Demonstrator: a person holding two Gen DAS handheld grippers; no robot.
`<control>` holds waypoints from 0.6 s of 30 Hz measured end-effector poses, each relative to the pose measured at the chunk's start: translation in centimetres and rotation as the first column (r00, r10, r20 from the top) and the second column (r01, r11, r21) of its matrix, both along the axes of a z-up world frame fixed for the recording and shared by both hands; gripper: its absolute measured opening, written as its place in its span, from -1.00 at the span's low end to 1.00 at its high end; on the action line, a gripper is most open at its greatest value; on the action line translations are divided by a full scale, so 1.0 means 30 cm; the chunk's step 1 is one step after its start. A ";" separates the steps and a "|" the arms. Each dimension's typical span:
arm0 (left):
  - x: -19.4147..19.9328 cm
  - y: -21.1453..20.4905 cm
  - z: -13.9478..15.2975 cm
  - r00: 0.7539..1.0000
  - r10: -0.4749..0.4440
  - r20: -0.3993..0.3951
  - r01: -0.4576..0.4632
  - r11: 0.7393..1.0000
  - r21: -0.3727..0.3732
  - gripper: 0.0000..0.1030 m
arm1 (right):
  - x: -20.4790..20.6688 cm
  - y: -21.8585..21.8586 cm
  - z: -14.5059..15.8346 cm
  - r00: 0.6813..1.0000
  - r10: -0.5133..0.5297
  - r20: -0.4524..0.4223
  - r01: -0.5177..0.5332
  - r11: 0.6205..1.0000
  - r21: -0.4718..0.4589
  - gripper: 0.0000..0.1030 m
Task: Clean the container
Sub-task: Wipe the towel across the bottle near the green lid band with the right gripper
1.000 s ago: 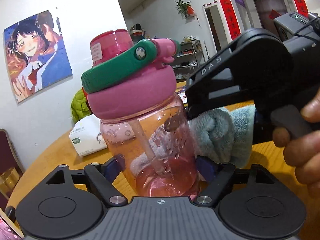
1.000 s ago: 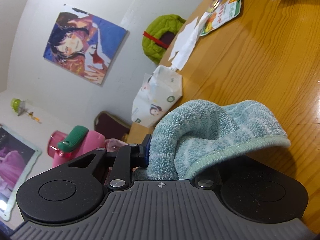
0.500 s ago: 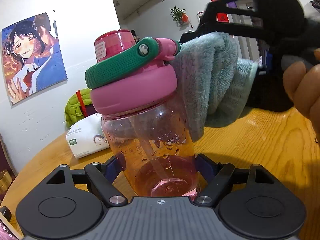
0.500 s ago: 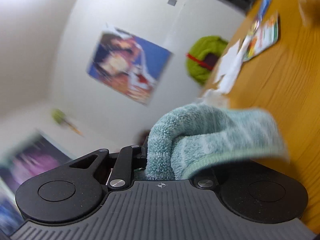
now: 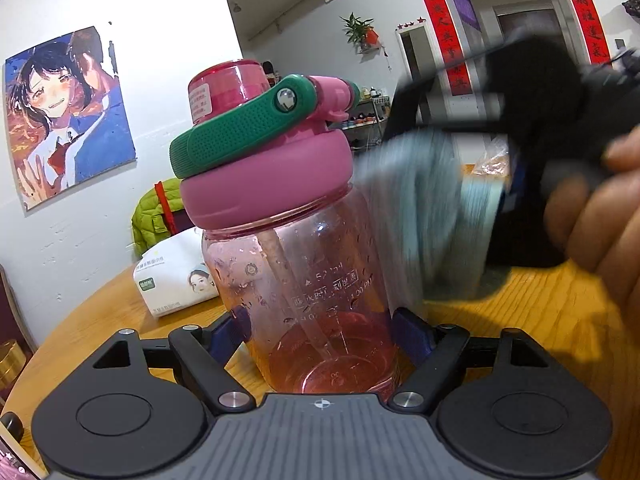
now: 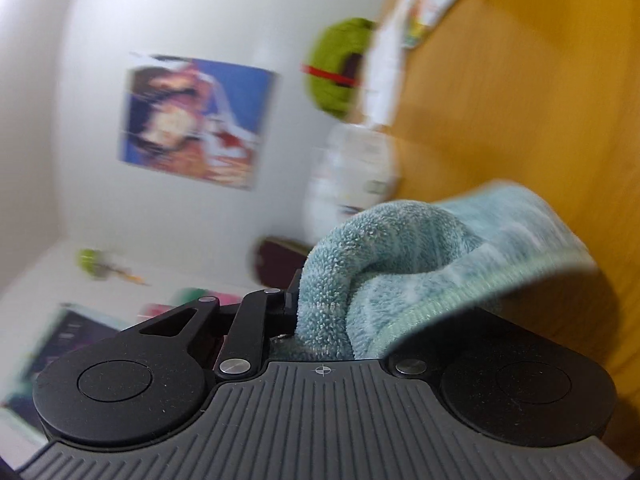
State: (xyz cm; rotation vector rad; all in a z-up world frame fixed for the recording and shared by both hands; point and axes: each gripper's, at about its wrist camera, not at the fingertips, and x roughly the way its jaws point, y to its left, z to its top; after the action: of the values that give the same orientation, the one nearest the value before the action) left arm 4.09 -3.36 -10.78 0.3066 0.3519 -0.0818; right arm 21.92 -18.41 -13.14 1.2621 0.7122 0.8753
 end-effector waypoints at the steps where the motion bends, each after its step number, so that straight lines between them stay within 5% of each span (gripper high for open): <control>1: 0.003 0.003 0.001 1.000 0.000 0.000 0.000 1.000 0.000 0.52 | -0.003 -0.007 0.010 1.000 0.003 0.021 -0.003 0.999 0.034 -0.49; 4: 0.011 0.008 0.003 1.000 0.002 0.001 -0.002 1.000 0.001 0.52 | 0.003 0.014 0.026 1.000 0.014 0.017 -0.013 0.999 -0.050 -0.47; 7: 0.016 0.011 0.004 1.000 0.003 0.001 -0.003 1.000 0.003 0.52 | 0.028 0.054 -0.024 0.995 0.006 -0.102 -0.029 0.973 -0.227 -0.45; 9: 0.022 0.005 -0.002 1.000 0.004 0.001 -0.004 1.000 0.003 0.52 | 0.038 0.058 -0.038 0.991 0.005 -0.131 -0.037 0.970 -0.241 -0.46; 15: 0.046 0.013 0.003 1.000 0.005 0.000 -0.005 1.000 0.004 0.52 | 0.010 0.000 0.020 1.000 0.012 0.018 -0.012 1.000 0.015 -0.46; 18: 0.057 0.022 0.008 1.000 0.005 0.000 -0.005 1.000 0.002 0.52 | 0.012 0.014 0.019 1.000 0.023 0.014 -0.023 1.000 -0.007 -0.45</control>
State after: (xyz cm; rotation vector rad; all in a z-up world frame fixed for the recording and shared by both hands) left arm 5.82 -2.71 -10.54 0.3080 0.3531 -0.0765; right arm 22.29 -18.00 -12.56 1.2429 0.7194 0.8995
